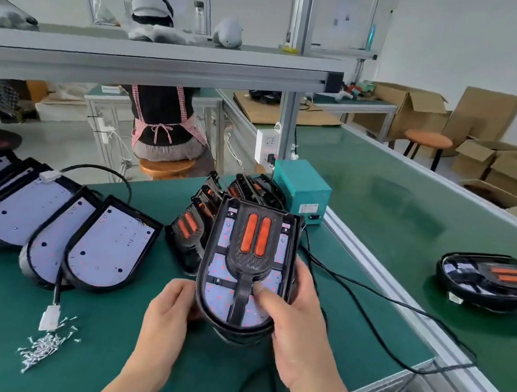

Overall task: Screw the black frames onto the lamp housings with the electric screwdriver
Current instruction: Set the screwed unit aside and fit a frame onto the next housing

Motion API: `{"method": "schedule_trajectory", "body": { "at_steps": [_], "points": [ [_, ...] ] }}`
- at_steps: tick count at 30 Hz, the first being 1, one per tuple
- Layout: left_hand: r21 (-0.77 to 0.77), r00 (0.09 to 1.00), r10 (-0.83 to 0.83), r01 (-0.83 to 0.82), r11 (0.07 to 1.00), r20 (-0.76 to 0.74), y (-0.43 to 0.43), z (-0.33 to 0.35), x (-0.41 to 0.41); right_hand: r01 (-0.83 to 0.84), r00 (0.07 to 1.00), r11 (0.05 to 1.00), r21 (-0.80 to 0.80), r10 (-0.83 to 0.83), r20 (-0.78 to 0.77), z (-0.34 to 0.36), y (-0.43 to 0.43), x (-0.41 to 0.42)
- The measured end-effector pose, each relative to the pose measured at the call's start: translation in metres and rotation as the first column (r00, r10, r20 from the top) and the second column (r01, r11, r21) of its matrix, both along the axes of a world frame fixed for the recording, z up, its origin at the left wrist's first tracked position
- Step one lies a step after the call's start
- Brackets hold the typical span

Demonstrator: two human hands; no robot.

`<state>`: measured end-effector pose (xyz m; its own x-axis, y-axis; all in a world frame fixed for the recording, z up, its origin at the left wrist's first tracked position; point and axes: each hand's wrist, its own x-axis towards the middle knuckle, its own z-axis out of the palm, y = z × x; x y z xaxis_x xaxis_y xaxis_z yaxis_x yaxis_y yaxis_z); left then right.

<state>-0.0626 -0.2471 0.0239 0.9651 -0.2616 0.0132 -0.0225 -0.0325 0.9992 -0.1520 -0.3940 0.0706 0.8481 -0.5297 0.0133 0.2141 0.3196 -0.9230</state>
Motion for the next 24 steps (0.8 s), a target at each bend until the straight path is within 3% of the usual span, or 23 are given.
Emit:
{"method": "schedule_trajectory", "body": {
  "at_steps": [4, 11, 17, 24],
  "points": [
    [0.17, 0.995, 0.033, -0.048, 0.984, 0.089, -0.006, -0.012, -0.001, 0.231, 0.971, 0.973, 0.029, -0.232, 0.057, 0.005, -0.054, 0.009],
    [0.264, 0.973, 0.043, -0.104, 0.959, 0.227, -0.009, -0.012, -0.004, 0.631, 0.776, 0.775, 0.039, -0.629, -0.045, -0.002, -0.168, 0.035],
    [0.291, 0.936, 0.071, -0.178, 0.94, 0.344, -0.015, -0.008, -0.009, 0.697, 0.709, 0.716, 0.022, -0.686, -0.162, -0.023, -0.245, 0.055],
    [0.248, 0.901, 0.089, -0.21, 0.946, 0.425, -0.023, -0.016, -0.004, 0.771, 0.59, 0.627, -0.111, -0.768, -0.249, -0.04, -0.294, 0.06]
  ]
}}
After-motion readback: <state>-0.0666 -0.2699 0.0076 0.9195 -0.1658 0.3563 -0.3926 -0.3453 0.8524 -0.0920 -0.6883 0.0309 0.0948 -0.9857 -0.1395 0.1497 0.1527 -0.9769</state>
